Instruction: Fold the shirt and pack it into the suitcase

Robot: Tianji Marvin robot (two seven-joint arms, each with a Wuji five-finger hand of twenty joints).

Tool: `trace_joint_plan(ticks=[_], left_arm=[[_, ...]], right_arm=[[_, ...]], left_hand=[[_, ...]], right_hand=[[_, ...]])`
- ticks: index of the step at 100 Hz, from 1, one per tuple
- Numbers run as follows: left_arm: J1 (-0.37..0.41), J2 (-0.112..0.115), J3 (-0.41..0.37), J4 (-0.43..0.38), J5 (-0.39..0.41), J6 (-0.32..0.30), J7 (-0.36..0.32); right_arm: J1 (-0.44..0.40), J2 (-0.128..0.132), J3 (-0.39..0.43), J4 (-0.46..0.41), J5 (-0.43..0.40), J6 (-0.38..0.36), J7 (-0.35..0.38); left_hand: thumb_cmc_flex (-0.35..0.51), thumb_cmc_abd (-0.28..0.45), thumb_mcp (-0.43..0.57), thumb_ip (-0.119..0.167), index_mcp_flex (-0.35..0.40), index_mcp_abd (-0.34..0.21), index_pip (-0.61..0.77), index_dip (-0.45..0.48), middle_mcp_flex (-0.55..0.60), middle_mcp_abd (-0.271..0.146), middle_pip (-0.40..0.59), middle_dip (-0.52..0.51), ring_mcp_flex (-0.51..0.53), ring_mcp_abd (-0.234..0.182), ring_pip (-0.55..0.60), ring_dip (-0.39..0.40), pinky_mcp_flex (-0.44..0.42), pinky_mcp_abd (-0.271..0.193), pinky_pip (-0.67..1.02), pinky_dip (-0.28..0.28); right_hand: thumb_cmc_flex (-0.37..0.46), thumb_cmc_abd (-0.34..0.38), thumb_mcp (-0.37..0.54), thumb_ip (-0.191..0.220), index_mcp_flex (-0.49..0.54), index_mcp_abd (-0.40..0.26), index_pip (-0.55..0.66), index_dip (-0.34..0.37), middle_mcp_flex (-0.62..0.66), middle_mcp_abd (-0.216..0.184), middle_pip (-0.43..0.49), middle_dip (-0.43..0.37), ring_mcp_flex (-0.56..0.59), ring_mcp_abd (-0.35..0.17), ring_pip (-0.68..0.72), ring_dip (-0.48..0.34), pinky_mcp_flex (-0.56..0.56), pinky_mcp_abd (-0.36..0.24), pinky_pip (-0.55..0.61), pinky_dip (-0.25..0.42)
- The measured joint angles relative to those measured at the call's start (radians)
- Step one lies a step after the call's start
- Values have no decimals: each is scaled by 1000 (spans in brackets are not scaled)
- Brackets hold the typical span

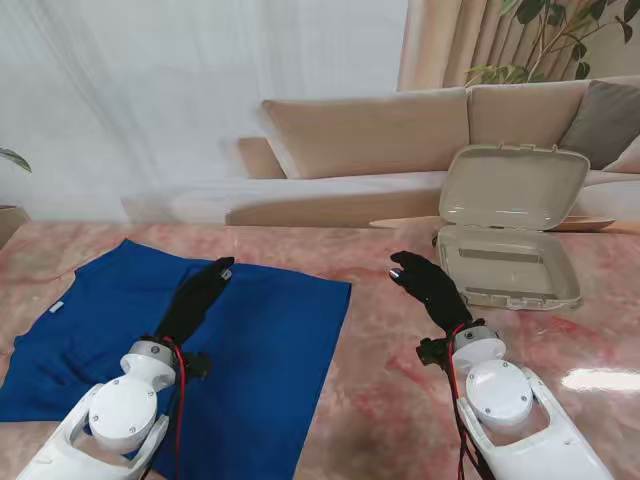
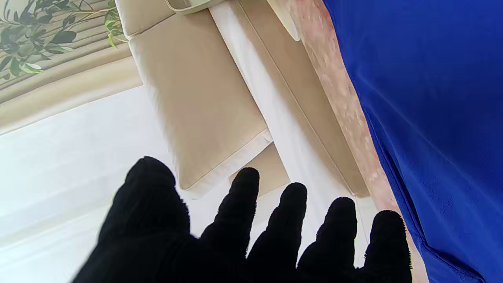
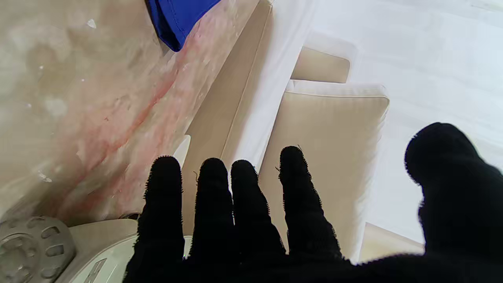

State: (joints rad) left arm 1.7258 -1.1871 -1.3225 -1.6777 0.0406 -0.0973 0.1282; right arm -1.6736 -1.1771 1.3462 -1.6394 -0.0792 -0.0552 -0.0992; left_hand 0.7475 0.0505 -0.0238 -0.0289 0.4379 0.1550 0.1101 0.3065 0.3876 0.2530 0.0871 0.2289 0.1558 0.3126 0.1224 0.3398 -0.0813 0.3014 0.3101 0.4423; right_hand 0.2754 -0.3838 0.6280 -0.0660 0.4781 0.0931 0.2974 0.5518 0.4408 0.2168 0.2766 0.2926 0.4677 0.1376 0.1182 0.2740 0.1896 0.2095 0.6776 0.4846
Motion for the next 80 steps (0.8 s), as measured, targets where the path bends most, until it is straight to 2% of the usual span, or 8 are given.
trace_joint_plan(ticks=[68,80], left_arm=[[-29,1,1,35,-50,-19,-41],[-28,2,-5,39,-60,-37,-53]], right_arm=[[-4,2,2,-14,-1,46,17],[6,3,-3,-10,4,60,27]], left_hand=[[0,0,0,0,0,0,0,0,0,0,7,0,0,0,0,0,0,0,13,0],[0,0,0,0,10,0,2,0,15,-27,19,0,5,-2,0,0,1,0,24,0]], right_hand=[[29,0,-22,0,1,0,0,-4,0,0,13,0,0,1,0,0,0,0,0,13],[42,-6,-22,1,1,0,1,-4,0,0,13,0,0,1,0,0,-1,0,0,13]])
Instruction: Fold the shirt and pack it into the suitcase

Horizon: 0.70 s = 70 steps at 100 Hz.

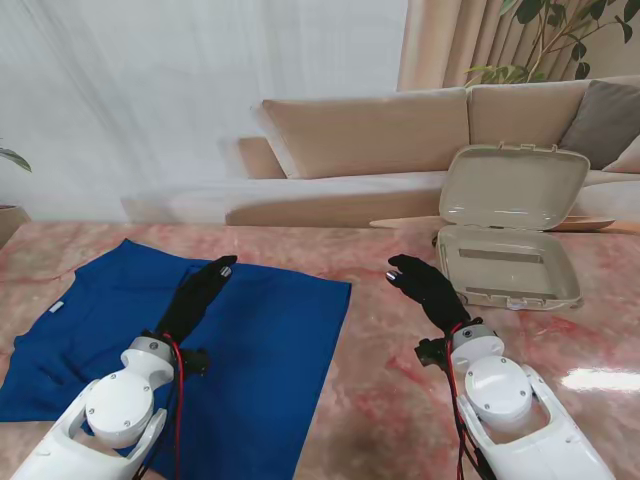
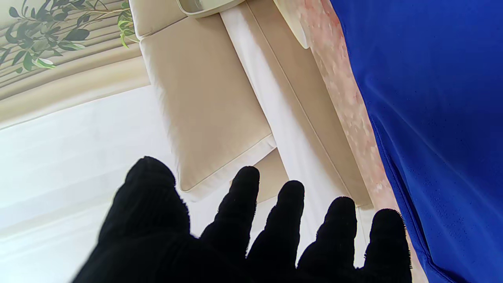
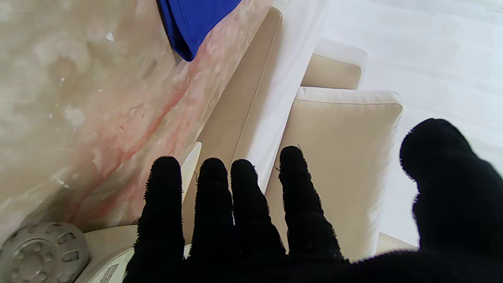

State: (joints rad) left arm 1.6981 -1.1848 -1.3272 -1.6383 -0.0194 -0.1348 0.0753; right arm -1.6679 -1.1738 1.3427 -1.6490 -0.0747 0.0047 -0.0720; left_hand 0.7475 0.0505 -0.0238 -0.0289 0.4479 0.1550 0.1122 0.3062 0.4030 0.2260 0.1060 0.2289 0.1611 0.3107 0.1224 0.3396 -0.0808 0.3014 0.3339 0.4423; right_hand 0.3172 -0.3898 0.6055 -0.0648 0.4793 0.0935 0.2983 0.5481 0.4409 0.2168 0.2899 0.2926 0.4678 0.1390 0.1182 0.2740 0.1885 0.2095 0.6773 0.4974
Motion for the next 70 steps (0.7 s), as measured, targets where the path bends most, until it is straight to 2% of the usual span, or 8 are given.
trace_joint_plan(ticks=[25,31,35,46,60,70], left_arm=[[53,0,-41,-59,22,28,4],[76,0,-78,-89,32,57,-45],[91,2,-110,-108,43,72,-95],[117,21,-185,-133,54,96,-195],[147,44,-259,-161,91,165,-226],[175,54,-303,-181,117,172,-242]], right_arm=[[7,2,-14,-4,-16,32,-3],[12,2,-24,-4,22,32,-3],[15,2,-34,-5,44,31,-3],[20,3,-59,-14,38,19,5],[34,14,-96,-27,33,-2,48],[55,17,-137,-22,78,-25,53]], left_hand=[[1,0,0,0,10,0,11,0,7,2,0,0,4,-5,0,0,0,0,14,0],[1,0,0,0,11,0,13,0,28,9,6,0,5,-5,0,0,10,0,36,0],[1,0,0,0,39,0,25,0,28,13,15,5,7,-5,0,0,10,0,55,0],[1,0,0,0,45,0,25,0,28,14,15,11,9,-5,1,0,11,0,77,0],[2,0,0,0,45,0,25,0,28,17,15,19,9,-5,1,0,11,-1,86,-2],[3,0,0,0,45,0,25,2,28,18,15,19,9,-5,1,0,11,-2,87,-11]], right_hand=[[51,-10,0,2,42,1,17,0,11,1,9,0,0,1,0,0,-3,-2,-2,1],[53,-10,0,2,42,1,17,0,34,2,4,0,0,1,0,0,-4,-9,-2,12],[64,-10,2,2,53,2,17,0,50,2,11,0,0,1,0,0,-4,-9,-3,12],[64,-10,14,2,84,3,37,0,61,2,15,1,1,1,3,0,-4,-11,15,13],[64,-10,24,2,84,3,37,0,71,3,18,11,2,2,13,0,-5,-24,29,13],[64,-10,24,2,84,4,37,0,71,4,17,12,2,2,14,0,-9,-34,42,13]])
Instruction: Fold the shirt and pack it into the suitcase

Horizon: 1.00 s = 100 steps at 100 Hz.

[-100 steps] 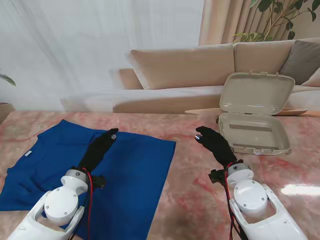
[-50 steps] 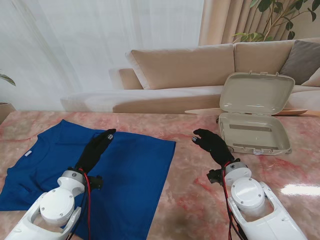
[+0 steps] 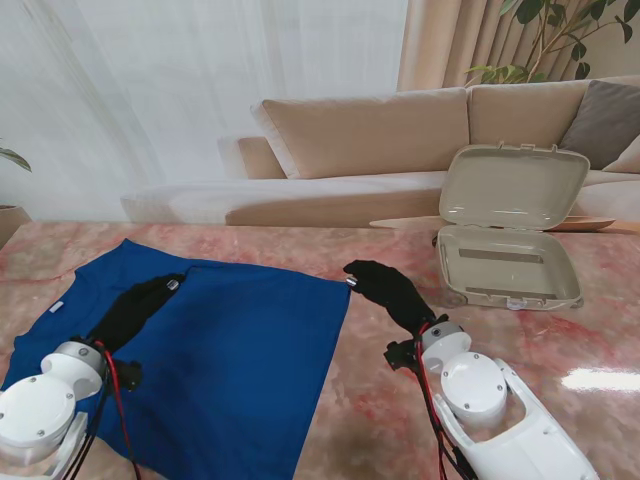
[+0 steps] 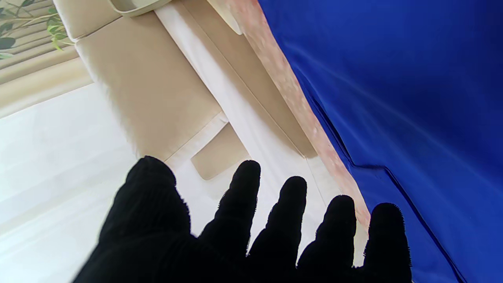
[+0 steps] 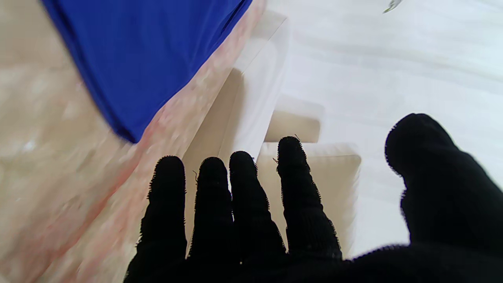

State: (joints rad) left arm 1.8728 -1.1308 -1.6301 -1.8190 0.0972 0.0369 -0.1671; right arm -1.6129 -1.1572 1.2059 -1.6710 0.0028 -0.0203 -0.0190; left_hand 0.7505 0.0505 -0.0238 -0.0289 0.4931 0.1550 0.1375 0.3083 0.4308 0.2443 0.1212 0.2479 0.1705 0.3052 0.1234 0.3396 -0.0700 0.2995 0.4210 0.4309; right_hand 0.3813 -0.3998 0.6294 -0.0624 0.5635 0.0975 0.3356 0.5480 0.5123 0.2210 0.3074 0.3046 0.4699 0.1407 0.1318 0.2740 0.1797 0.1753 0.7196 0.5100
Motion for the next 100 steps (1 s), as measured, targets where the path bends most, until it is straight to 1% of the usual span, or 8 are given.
trace_joint_plan(ticks=[19,36,50,63,72,82,88,100], left_arm=[[44,12,-48,-28,49,4,-25],[57,20,-72,-27,122,15,-44],[49,21,-73,22,160,-20,-8],[47,25,-88,47,190,-14,-45],[44,28,-91,69,227,-10,-43],[42,29,-96,96,225,0,-37],[41,30,-98,109,225,8,-37],[40,33,-98,138,233,11,-43]], right_arm=[[38,-3,-64,30,33,-40,20],[57,-7,-109,65,87,-79,53],[73,-6,-141,100,113,-104,102],[91,-3,-168,128,128,-121,143],[106,1,-192,145,134,-136,153],[127,2,-219,169,149,-146,175],[142,2,-237,188,167,-149,188],[173,-2,-272,232,191,-151,205]], left_hand=[[1,0,0,0,0,0,0,10,0,0,0,0,0,0,1,0,0,0,2,-12],[9,0,0,0,-4,-1,0,11,0,0,3,13,14,0,9,0,0,-1,27,-14],[17,-2,0,0,-4,-4,11,13,27,0,23,17,25,0,26,2,1,-8,64,-14],[17,-5,0,0,-4,-6,13,23,27,-2,24,26,25,0,26,3,1,-10,73,-14],[18,-11,0,0,-4,-8,23,23,27,-2,26,26,25,0,26,10,1,-11,73,-16],[18,-11,0,0,-4,-8,25,23,27,-3,36,26,25,0,26,11,1,-19,73,-25],[18,-11,0,0,-4,-8,39,23,27,-3,37,26,25,-1,26,11,1,-20,73,-26],[18,-11,0,0,-4,-8,41,23,27,-3,38,27,25,-2,32,11,1,-21,73,-27]], right_hand=[[0,0,0,0,0,2,0,0,0,2,0,1,0,0,4,0,-12,-15,12,0],[0,0,0,0,0,8,0,0,-3,2,0,1,0,0,9,0,-15,-29,23,0],[0,0,11,0,0,9,0,4,-3,2,0,2,0,0,10,0,-28,-52,23,0],[0,0,21,0,0,10,0,17,-4,2,10,12,0,0,10,0,-41,-82,23,-45],[0,0,31,0,0,11,0,27,-4,2,16,13,-1,0,11,0,-46,-91,23,-62],[0,0,31,0,0,11,0,29,-4,2,23,19,-1,0,22,0,-46,-101,23,-64],[0,0,31,0,0,11,0,39,-15,1,39,25,-1,0,35,0,-51,-103,34,-87],[0,0,31,0,0,11,0,45,-15,-2,59,37,-1,-1,52,0,-60,-116,49,-100]])
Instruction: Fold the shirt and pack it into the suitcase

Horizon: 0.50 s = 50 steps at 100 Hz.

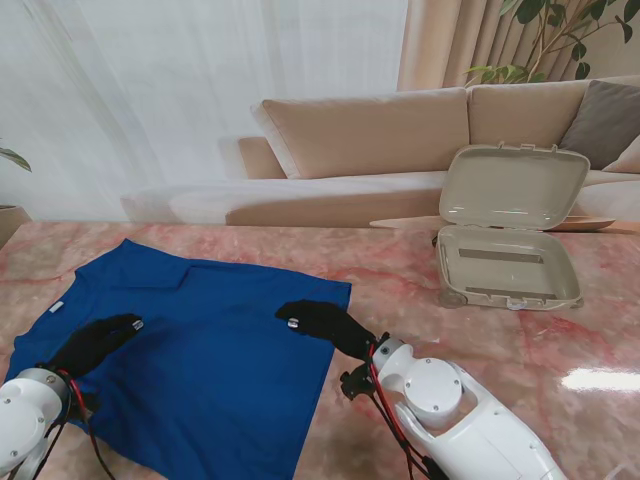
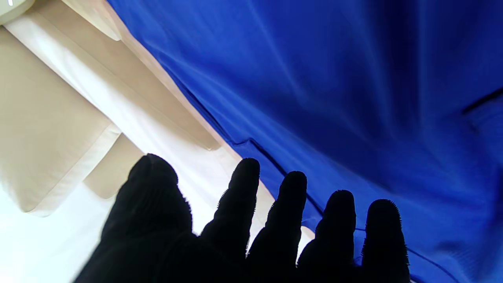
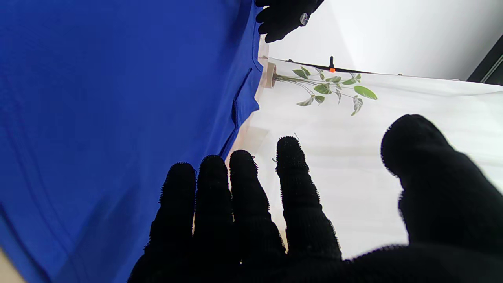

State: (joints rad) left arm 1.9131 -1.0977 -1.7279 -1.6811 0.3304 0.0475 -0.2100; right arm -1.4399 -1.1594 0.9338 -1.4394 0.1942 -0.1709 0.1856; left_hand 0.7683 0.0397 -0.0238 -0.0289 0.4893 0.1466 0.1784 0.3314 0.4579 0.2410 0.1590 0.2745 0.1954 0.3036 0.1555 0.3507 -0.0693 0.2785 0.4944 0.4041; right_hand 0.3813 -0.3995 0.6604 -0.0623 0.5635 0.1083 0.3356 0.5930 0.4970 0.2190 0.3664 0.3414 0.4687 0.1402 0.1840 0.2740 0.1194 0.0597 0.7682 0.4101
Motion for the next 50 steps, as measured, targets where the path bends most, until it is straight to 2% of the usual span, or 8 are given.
trace_joint_plan(ticks=[24,37,50], left_arm=[[12,1,-1,23,-2,4,-4],[19,3,-2,26,0,5,-10],[21,4,0,26,-5,8,-9]], right_arm=[[35,-14,-33,64,18,5,20],[45,-15,-42,81,22,7,39],[55,-15,-45,99,22,11,75]], left_hand=[[0,0,0,0,0,-1,0,0,0,0,11,0,0,-2,0,0,0,-17,0,-14],[0,0,0,0,0,-1,0,0,0,0,11,0,0,-9,0,0,-17,-70,0,-24],[0,0,0,0,0,-2,0,0,0,-1,11,0,-12,-20,0,0,-30,-91,-3,-25]], right_hand=[[0,4,9,0,0,0,10,11,0,-2,36,13,-1,-1,26,0,-15,-13,28,-13],[0,9,13,0,0,0,10,12,-11,-2,41,15,-2,-3,35,0,-16,-21,39,-14],[0,9,13,0,-1,0,10,12,-19,-2,44,15,-5,-10,35,0,-25,-24,40,-26]])
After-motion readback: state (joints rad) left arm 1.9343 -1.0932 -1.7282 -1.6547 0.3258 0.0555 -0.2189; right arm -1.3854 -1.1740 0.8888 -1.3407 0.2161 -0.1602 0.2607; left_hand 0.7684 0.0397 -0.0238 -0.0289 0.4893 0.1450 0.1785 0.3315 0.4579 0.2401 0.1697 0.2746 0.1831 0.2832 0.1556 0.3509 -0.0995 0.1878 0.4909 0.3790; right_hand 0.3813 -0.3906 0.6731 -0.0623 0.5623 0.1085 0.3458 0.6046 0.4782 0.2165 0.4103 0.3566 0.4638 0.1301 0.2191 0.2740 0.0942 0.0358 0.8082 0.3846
